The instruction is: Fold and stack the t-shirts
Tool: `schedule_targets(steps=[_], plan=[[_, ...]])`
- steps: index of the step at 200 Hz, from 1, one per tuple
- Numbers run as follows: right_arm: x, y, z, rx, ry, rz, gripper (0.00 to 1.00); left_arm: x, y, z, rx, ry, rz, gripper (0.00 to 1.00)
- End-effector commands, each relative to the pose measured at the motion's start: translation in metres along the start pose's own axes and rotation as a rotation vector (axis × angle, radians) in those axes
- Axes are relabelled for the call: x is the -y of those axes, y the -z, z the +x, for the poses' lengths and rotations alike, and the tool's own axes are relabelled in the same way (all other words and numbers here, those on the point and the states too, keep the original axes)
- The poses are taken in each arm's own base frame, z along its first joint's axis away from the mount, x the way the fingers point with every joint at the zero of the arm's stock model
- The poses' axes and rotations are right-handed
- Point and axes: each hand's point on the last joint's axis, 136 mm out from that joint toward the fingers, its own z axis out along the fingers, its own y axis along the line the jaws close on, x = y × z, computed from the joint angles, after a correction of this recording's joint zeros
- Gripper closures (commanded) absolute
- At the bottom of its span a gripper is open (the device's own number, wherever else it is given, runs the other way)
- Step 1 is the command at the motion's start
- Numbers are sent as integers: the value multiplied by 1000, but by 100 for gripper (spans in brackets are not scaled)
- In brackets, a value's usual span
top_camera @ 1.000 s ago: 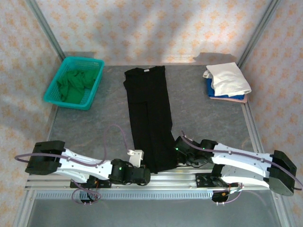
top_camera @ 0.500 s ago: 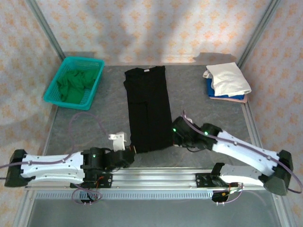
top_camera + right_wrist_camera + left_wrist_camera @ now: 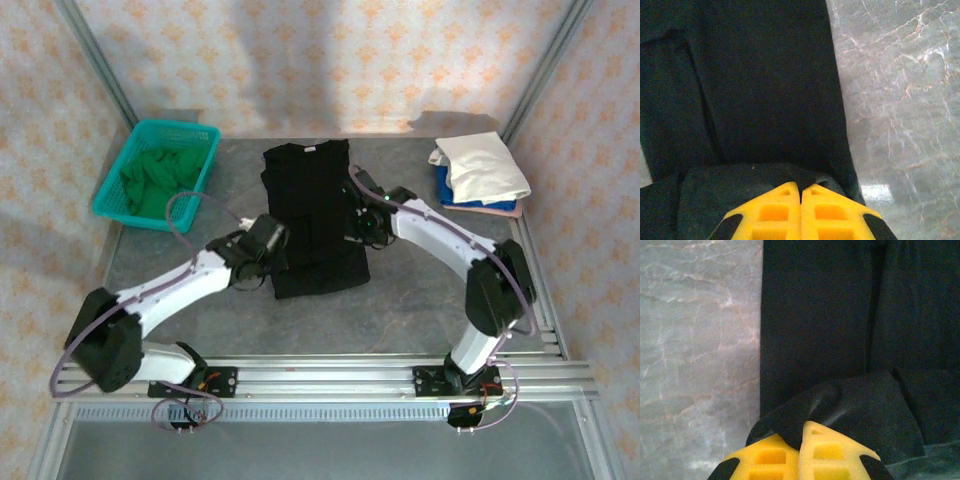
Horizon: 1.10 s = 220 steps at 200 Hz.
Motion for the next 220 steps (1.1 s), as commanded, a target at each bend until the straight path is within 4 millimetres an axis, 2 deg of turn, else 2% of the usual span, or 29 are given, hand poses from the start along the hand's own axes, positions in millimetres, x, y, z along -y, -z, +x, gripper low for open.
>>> schedule_targets(steps=[1, 50, 85, 99, 113, 123, 126, 132, 141, 154, 164, 177, 187, 202, 220], plan=[[-5, -9, -21, -26, 17, -42, 100, 19, -8, -22, -47, -66, 58, 100], [-18, -33, -59, -92, 25, -66, 100, 25, -34, -65, -111, -33, 64, 100], [-17, -59, -76, -147, 3, -83, 100, 24, -62, -78, -180, -11, 65, 100], [-18, -65, -80, -157, 12, -88, 100, 24, -65, -86, -191, 2, 71, 100], [-11, -71, -86, -153, 2, -63, 100, 21, -70, -92, -204, 6, 53, 100], [-8, -73, -91, -154, -6, -65, 96, 18, -70, -97, -203, 15, 43, 100], [-7, -74, -92, -155, -6, -64, 95, 13, -80, -93, -225, 19, 24, 100], [-5, -75, -96, -152, -9, -60, 93, 10, -84, -93, -233, 27, 15, 100], [-5, -73, -101, -141, 2, -58, 86, 5, -89, -93, -243, 36, 5, 89], [-5, -67, -109, -120, 31, -52, 82, 0, -94, -95, -257, 50, -6, 81], [-5, -58, -113, -105, 54, -43, 78, -5, -95, -97, -258, 59, -17, 72], [-2, -43, -116, -69, 87, -31, 64, -8, -91, -101, -246, 65, -26, 62], [1, -34, -117, -39, 106, -22, 60, -10, -87, -103, -241, 33, -32, 56], [-1, -28, -107, -13, 134, -50, 57, -9, -80, -107, -228, 18, -29, 51], [-19, -29, -82, 3, 192, -133, 57, -9, -68, -114, -201, -4, -41, 38]])
